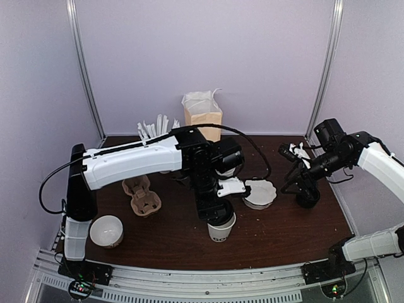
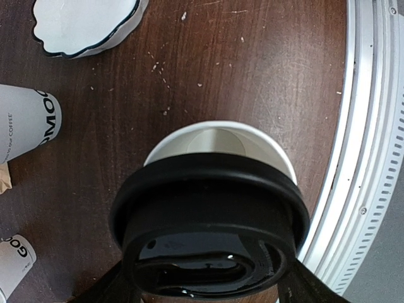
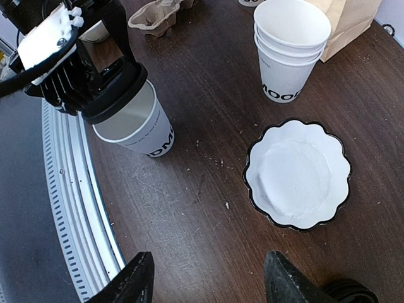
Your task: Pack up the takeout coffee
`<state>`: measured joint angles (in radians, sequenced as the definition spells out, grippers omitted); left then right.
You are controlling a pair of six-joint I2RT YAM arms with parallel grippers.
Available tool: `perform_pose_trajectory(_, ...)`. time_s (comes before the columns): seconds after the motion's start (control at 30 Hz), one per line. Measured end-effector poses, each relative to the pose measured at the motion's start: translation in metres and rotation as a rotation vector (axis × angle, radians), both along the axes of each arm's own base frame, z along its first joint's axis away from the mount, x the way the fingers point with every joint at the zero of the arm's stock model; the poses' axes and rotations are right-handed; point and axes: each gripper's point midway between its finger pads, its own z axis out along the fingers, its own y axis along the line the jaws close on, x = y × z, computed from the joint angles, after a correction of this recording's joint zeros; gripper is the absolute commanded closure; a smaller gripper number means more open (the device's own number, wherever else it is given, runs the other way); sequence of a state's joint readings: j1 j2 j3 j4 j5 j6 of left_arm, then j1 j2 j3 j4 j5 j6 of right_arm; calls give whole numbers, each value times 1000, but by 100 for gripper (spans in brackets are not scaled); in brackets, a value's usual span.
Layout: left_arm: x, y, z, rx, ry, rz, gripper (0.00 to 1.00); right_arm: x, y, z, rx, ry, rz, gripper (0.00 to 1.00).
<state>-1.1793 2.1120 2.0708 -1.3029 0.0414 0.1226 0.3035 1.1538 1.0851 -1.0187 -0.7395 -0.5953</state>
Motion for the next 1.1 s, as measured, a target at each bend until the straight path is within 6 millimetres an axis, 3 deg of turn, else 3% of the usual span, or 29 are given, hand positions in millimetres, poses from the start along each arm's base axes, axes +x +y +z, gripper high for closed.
perform_pose_trajectory(0.53,0,-3,-8,16,14,-4,22,-2,-1,-3,-2,5,0,37)
perform_pose_trajectory(0.57,0,-4,-9,17,15,-4,9,-2,-1,-3,-2,5,0,37)
perform_pose_trajectory(0.63,1,-6,-10,17,13,-8,2,-2,-1,-3,-2,5,0,37)
perform_pose_trajectory(0.87,0,-7,-11,15,18,-11,2,-2,-1,-3,-2,5,0,37)
perform_pose_trajectory(1.1,3,-12,6,-21,-4,-10,3,-2,-1,-3,-3,8,0,37)
